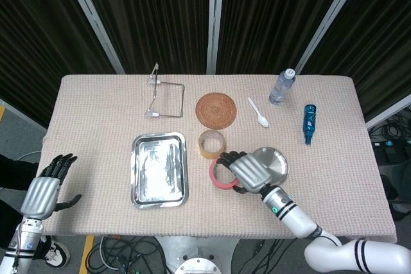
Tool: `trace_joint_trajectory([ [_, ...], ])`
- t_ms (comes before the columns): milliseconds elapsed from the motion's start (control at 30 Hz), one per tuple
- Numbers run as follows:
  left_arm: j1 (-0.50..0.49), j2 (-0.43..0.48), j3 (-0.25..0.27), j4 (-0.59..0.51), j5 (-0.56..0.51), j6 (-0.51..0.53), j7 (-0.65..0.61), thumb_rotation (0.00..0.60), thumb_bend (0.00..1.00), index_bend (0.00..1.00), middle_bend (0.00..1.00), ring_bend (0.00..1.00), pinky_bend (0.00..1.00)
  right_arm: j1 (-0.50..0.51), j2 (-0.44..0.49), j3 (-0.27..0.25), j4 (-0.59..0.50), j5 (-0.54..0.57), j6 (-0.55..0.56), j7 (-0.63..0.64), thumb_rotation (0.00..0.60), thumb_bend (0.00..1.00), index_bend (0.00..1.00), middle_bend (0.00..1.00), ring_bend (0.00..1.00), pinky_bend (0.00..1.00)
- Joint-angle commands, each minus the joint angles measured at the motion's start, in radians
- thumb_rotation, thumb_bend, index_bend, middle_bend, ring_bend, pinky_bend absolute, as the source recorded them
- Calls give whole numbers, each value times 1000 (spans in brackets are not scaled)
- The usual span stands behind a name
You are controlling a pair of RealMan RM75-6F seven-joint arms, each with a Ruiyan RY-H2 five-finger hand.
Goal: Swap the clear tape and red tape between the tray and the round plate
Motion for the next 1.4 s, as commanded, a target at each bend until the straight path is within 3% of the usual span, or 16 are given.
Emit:
trace_joint_trajectory([
  [33,4,-3,-3,8,2,-2,-8,600,148,85,68,33,218,44,-57,-1,39,37,-35,-31,600,176,235,383,304,368],
  [200,10,-8,-6,24,7,-7,-22,600,149,84,68,33,218,69,-86,-18,48,69,-46,-52,600,146,193,343,292,319],
  [500,14,-9,-15,27,19,-10,-34,600,148,84,68,33,218,75,-46,-45,-11,36,-33,-21,600,52,4,194,93,178],
  [633,15,-6,-18,22,26,-7,-36,600,148,84,68,32,218,61,7,-54,-69,-16,4,-6,600,21,0,114,6,107],
  [867,17,-5,-23,19,24,-17,-43,600,148,84,68,33,218,50,81,-17,-125,-85,60,82,600,7,0,77,0,57],
  [1033,16,-7,-29,25,21,-24,-51,600,148,84,68,33,219,83,51,44,-56,-74,77,94,600,8,0,85,0,57],
  [1400,20,-9,-38,45,19,-27,-80,600,148,84,68,32,219,289,-143,155,271,240,-90,15,600,52,0,84,0,57],
])
